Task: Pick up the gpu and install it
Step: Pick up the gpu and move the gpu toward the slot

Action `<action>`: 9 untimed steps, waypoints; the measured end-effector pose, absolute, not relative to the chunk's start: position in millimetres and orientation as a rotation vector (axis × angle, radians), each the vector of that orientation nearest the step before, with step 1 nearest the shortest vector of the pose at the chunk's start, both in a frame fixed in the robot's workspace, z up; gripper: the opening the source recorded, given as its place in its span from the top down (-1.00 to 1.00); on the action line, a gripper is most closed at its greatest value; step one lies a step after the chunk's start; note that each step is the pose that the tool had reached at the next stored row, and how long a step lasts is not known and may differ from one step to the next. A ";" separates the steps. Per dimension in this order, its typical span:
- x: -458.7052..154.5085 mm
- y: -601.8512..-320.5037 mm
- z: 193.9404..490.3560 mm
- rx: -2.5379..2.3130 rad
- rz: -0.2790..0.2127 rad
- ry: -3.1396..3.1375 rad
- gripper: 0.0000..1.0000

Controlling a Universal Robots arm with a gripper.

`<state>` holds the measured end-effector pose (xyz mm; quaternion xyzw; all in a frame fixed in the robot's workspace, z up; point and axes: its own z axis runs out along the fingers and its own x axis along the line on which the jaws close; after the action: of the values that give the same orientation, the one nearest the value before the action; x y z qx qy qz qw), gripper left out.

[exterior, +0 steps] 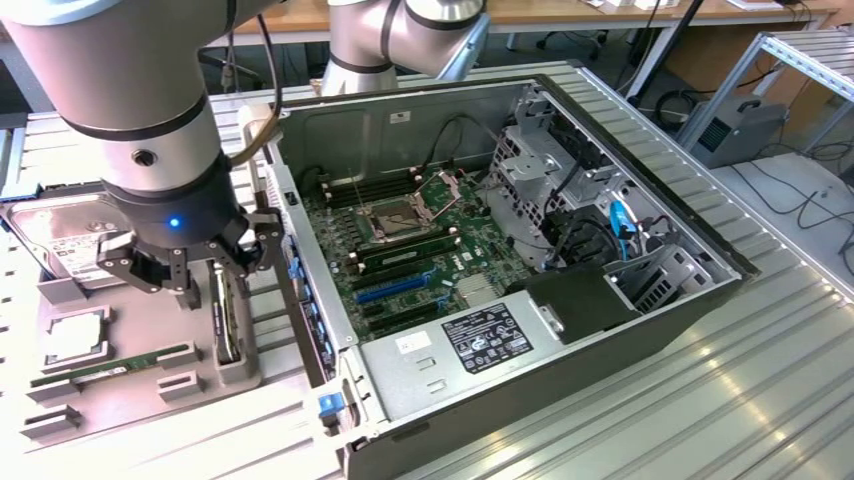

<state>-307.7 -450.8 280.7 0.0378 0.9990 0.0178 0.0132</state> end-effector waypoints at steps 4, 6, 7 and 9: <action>-307.8 -446.9 276.1 0.118 0.055 3.112 0.00; -307.8 -442.5 273.4 0.118 0.055 3.113 0.00; -307.9 -440.6 272.5 0.118 0.055 3.113 0.00; -308.0 -436.8 270.6 0.118 0.055 3.112 0.00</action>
<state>-308.0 -436.8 270.6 0.0378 0.9990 0.0177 0.0132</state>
